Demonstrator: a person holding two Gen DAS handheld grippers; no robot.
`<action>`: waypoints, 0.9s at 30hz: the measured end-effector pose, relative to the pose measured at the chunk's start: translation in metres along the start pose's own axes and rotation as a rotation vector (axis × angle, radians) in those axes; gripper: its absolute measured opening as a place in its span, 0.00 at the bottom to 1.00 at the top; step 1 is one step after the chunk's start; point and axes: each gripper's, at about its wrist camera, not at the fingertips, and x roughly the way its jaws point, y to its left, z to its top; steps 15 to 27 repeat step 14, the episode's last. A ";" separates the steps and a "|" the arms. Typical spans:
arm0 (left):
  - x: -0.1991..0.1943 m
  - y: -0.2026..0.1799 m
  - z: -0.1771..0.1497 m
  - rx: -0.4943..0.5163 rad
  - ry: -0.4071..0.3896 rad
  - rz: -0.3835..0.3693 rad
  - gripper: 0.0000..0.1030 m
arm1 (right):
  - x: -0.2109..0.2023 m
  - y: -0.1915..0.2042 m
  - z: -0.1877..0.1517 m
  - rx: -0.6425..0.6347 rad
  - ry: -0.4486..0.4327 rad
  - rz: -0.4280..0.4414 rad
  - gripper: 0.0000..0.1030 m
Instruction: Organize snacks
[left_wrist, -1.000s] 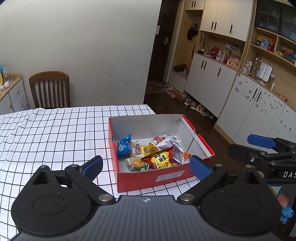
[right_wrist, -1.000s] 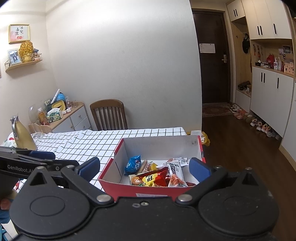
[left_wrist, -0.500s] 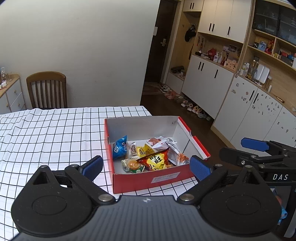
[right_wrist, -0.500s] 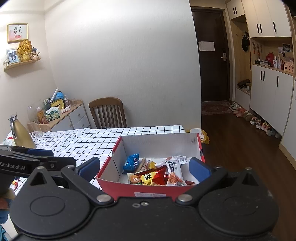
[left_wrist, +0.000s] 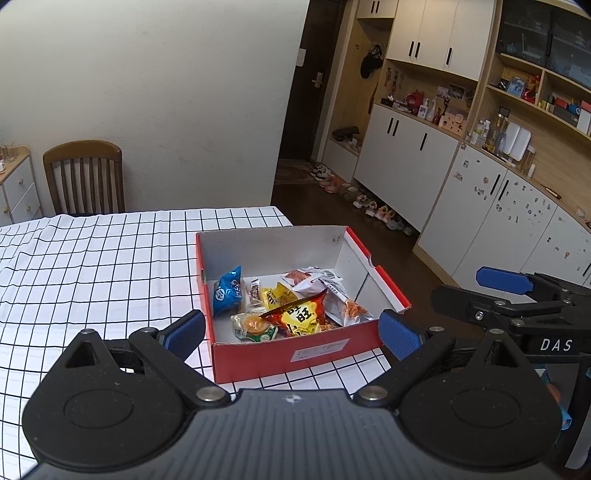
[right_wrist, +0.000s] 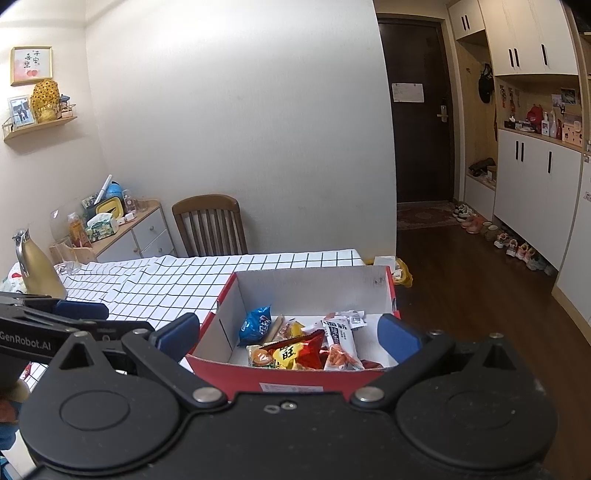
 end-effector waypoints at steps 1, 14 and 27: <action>0.001 0.000 0.000 -0.001 0.001 -0.002 0.98 | 0.001 0.000 0.000 0.002 0.002 0.000 1.00; 0.003 -0.001 0.001 0.000 0.007 -0.009 0.98 | 0.002 -0.001 -0.002 0.008 0.018 0.006 1.00; 0.003 -0.001 0.001 0.000 0.007 -0.009 0.98 | 0.002 -0.001 -0.002 0.008 0.018 0.006 1.00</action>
